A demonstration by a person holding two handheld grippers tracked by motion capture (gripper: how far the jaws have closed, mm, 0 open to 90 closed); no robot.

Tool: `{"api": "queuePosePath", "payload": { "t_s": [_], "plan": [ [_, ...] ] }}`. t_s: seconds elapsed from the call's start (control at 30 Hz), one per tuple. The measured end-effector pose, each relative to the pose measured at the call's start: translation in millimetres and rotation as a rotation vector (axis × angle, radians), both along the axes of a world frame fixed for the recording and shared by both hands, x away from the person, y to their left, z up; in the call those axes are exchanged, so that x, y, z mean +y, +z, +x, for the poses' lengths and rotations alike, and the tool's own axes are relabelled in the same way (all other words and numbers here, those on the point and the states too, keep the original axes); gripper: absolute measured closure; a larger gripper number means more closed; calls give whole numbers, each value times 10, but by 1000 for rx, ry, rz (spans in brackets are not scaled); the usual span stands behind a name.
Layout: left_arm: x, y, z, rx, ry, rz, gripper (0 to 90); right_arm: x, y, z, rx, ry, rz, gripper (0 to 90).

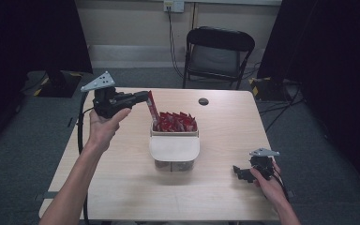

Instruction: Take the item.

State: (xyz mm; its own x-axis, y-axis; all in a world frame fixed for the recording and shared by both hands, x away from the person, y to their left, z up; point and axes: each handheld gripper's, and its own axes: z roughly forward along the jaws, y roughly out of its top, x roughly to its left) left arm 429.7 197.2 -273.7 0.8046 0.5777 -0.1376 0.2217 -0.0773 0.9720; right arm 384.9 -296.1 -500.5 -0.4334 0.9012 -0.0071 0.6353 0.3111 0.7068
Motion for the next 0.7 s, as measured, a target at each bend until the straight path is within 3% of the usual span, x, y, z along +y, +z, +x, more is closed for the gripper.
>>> {"api": "queuePosePath", "payload": {
  "t_s": [0.7],
  "plan": [
    [251,65,-28,-1,37,4,896,0,0,0,0,0,0,0]
  ]
}}
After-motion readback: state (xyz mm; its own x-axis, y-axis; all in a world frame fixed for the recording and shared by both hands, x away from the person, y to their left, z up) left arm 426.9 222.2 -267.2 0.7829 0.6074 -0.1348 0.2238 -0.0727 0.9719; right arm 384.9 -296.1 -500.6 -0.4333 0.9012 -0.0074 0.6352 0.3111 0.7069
